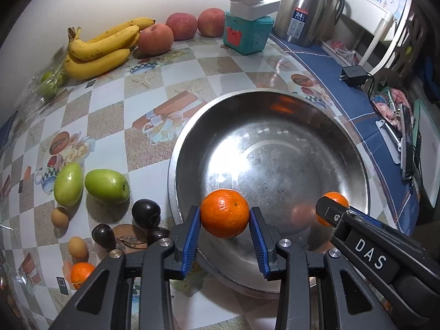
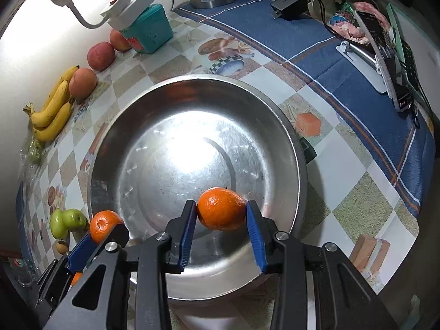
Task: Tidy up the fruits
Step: 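Lift both held oranges and carry them over the steel bowl, then open the left tool and the right tool, dropping both oranges into the bowl, then move the left tool to the third orange while the right tool approaches the dark plums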
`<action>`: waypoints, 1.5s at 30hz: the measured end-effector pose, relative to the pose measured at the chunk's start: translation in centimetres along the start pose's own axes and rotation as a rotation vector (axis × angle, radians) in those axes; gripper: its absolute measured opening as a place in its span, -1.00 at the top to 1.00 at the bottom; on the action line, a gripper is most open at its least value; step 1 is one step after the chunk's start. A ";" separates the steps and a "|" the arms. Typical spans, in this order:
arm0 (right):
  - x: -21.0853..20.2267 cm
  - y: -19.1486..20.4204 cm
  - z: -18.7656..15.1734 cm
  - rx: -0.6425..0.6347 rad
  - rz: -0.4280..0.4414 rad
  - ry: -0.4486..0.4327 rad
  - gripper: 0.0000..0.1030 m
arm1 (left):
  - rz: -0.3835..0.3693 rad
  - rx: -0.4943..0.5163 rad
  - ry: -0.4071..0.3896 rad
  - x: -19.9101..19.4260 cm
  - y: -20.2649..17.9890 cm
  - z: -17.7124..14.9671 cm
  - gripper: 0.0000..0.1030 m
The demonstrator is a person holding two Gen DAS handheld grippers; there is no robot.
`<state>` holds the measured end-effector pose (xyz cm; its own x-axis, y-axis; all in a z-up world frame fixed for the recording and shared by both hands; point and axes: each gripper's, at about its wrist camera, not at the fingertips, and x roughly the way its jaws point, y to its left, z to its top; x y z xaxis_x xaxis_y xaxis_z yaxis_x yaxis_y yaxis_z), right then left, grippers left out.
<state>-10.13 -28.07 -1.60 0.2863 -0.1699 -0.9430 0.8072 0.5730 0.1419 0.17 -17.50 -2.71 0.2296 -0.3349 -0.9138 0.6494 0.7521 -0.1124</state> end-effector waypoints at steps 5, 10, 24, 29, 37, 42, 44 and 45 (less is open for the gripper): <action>0.3 0.0 0.0 -0.004 -0.014 0.016 0.24 | -0.002 -0.009 0.004 0.0 0.3 -0.1 0.21; 0.5 -0.2 0.0 -0.008 -0.023 0.026 0.24 | 0.006 -0.020 -0.003 -0.2 0.6 -0.1 0.09; -0.3 0.0 0.3 -0.016 -0.010 -0.023 -0.09 | 0.014 -0.101 -0.017 -1.6 2.4 -0.3 -0.28; -0.4 0.4 0.3 -0.035 -0.001 -0.034 -0.31 | 0.047 -0.155 -0.016 -2.4 3.8 -0.6 -0.37; -0.5 1.1 0.0 -0.074 0.010 -0.052 -0.50 | 0.117 -0.316 0.000 -3.4 8.4 -1.7 -0.62; -0.7 1.8 -0.1 -0.108 0.025 -0.067 -0.80 | 0.139 -0.424 -0.018 -4.1 11.6 -2.3 -0.89; -0.8 2.2 -0.2 -0.121 0.038 -0.067 -0.82 | 0.148 -0.464 -0.016 -4.3 12.8 -2.7 -0.99; -0.8 2.3 -0.3 -0.127 0.044 -0.066 -0.84 | 0.151 -0.477 -0.015 -4.3 13.1 -2.9 -1.00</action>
<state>-8.66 -26.35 -0.63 0.3566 -0.1928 -0.9141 0.7226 0.6771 0.1391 5.57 -4.55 -1.38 0.3079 -0.2076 -0.9285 0.2051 0.9674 -0.1483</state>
